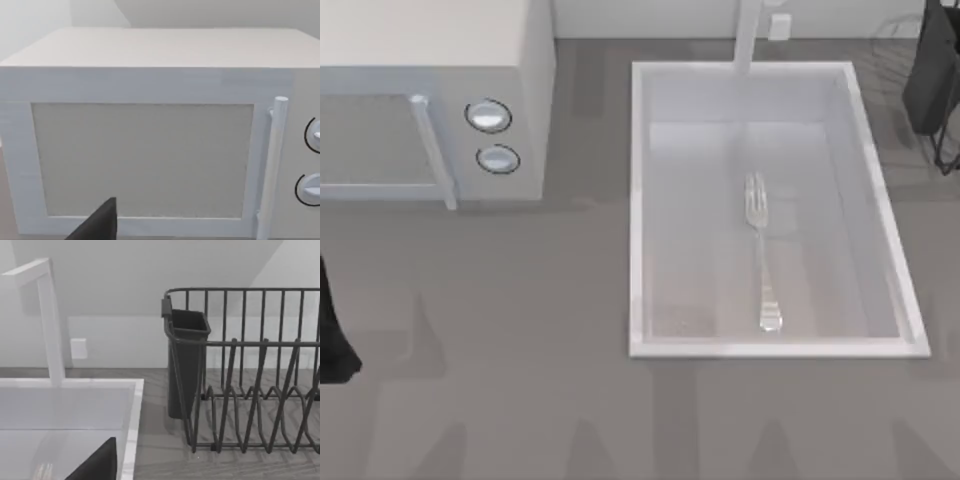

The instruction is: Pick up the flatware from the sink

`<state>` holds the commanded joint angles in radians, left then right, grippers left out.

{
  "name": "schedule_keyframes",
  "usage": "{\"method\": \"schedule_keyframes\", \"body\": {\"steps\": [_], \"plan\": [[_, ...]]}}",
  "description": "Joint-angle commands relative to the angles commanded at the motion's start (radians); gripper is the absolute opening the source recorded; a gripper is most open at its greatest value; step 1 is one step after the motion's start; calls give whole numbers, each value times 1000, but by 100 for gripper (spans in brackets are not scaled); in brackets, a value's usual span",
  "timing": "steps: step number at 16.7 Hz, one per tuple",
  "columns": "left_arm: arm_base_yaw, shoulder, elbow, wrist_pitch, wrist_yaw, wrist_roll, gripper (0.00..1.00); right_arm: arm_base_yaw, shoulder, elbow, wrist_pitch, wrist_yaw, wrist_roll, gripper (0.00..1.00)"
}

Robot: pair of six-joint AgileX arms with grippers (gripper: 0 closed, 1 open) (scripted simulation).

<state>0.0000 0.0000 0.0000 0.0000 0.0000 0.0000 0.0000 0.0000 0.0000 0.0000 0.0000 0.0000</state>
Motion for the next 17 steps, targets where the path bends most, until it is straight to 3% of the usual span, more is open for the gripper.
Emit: {"method": "schedule_keyframes", "body": {"steps": [12,17], "plan": [[0,0,0,0,0,0,100,1,9,9,-5,0,1,100],[0,0,0,0,0,0,100,24,193,191,-104,3,19,100]]}}
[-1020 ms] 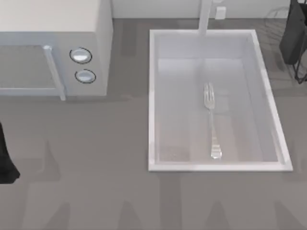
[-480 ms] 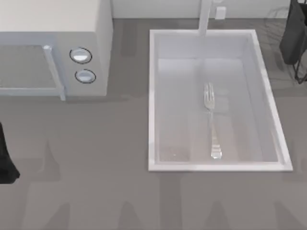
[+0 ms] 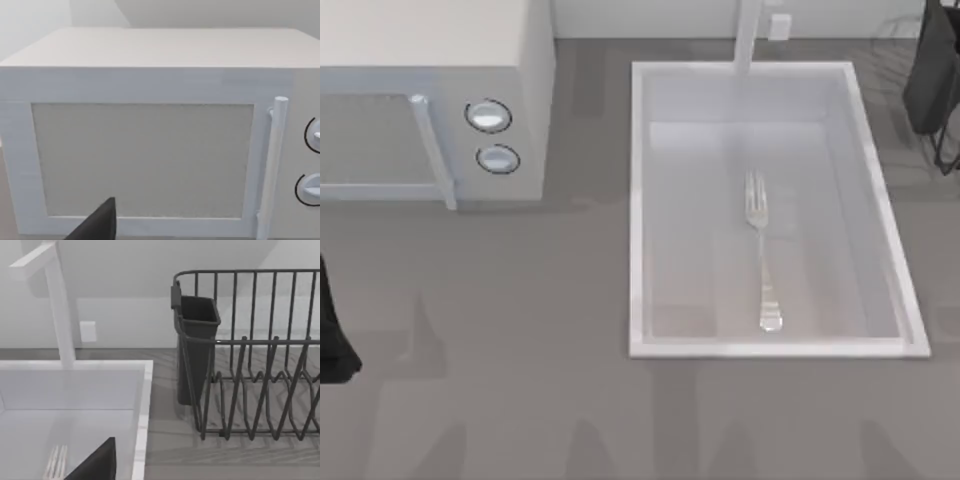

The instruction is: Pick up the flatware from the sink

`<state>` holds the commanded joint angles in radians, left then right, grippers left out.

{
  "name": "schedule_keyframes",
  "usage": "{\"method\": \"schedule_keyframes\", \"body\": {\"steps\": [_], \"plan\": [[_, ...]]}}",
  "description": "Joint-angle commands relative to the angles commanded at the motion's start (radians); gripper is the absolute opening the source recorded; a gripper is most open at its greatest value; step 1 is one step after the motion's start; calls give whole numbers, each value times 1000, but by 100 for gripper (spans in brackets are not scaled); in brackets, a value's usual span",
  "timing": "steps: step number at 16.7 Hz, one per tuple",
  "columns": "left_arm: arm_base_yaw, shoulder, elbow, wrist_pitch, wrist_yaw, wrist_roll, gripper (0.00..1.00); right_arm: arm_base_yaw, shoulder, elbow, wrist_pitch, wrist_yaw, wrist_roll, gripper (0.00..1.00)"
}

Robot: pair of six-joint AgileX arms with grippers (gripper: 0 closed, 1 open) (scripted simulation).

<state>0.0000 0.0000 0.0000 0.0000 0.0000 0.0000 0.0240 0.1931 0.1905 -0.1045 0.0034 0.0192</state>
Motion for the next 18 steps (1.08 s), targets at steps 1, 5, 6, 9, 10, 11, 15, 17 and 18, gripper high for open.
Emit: {"method": "schedule_keyframes", "body": {"steps": [1,5,6,9,10,11,15,17,18], "plan": [[0,0,0,0,0,0,100,8,62,61,-34,1,7,100],[0,0,0,0,0,0,100,49,377,368,-205,5,43,100],[0,0,0,0,0,0,100,61,469,457,-255,6,54,100],[0,0,0,0,0,0,100,101,770,745,-418,9,94,100],[0,0,0,0,0,0,100,115,875,846,-475,9,108,100],[0,0,0,0,0,0,100,130,982,948,-533,10,123,100],[0,0,0,0,0,0,100,190,1414,1356,-769,11,188,100],[0,0,0,0,0,0,100,220,1622,1551,-883,10,222,100],[0,0,0,0,0,0,100,235,1722,1644,-938,10,239,100]]}}
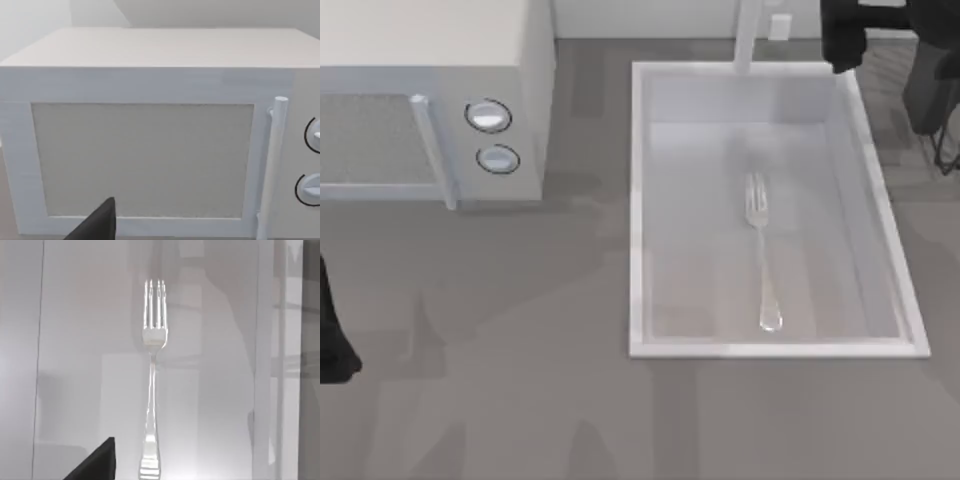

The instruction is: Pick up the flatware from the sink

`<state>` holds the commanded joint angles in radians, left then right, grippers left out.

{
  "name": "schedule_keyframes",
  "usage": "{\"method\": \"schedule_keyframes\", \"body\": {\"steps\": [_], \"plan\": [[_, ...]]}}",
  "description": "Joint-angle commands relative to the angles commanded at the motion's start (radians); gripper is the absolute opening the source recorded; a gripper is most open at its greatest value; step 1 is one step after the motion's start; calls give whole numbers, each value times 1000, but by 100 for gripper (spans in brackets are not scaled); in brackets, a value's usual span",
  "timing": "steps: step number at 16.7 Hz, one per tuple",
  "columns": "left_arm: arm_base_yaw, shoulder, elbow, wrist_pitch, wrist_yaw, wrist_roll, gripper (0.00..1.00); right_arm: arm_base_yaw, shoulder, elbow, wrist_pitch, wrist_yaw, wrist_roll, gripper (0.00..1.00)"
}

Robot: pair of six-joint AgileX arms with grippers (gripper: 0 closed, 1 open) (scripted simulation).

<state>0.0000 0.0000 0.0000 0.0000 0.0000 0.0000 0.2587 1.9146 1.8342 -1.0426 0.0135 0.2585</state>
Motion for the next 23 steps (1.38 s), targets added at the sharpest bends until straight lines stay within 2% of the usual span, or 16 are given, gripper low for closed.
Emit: {"method": "schedule_keyframes", "body": {"steps": [5,10,18,23], "plan": [[0,0,0,0,0,0,100,64,429,399,-239,-3,77,100],[0,0,0,0,0,0,100,104,679,633,-380,-5,126,100],[0,0,0,0,0,0,100,103,715,661,-395,-5,132,100],[0,0,0,0,0,0,100,105,755,548,-244,-5,133,100]]}}
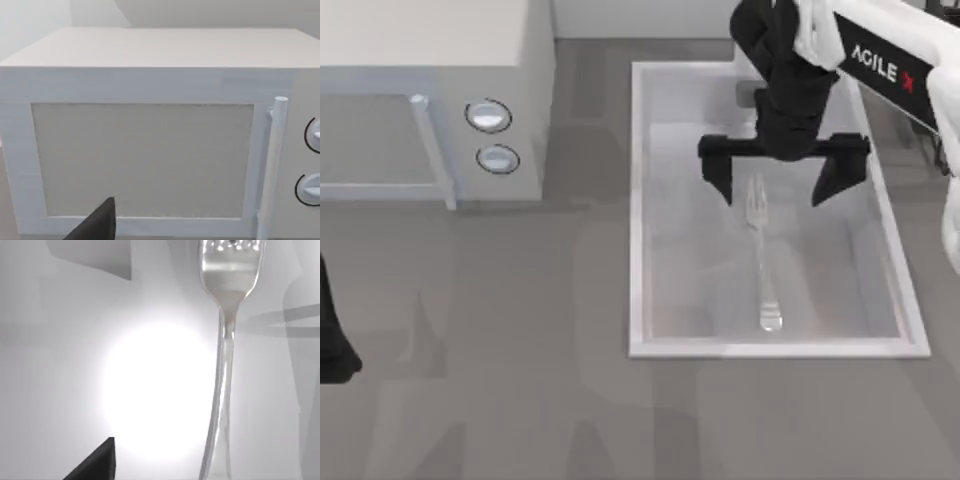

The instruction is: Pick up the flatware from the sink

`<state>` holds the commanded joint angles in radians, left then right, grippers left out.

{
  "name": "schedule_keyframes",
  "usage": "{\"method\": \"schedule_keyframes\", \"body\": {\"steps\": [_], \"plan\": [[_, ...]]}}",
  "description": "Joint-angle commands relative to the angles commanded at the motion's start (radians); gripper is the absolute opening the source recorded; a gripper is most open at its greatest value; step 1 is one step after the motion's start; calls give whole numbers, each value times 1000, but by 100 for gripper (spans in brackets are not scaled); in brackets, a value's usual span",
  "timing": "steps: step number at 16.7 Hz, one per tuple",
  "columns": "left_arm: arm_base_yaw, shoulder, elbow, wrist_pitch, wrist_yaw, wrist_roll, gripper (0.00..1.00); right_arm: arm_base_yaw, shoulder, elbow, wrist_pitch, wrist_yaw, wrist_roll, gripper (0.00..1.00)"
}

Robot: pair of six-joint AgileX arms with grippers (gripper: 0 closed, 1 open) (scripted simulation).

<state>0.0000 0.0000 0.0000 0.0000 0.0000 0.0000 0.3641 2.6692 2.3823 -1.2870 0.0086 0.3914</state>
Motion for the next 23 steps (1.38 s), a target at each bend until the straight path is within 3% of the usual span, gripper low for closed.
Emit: {"method": "schedule_keyframes", "body": {"steps": [6,12,23], "plan": [[0,0,0,0,0,0,100,4,74,-193,277,1,2,100],[0,0,0,0,0,0,100,5,87,-226,316,1,2,100],[0,0,0,0,0,0,100,5,87,-226,316,1,2,17]]}}
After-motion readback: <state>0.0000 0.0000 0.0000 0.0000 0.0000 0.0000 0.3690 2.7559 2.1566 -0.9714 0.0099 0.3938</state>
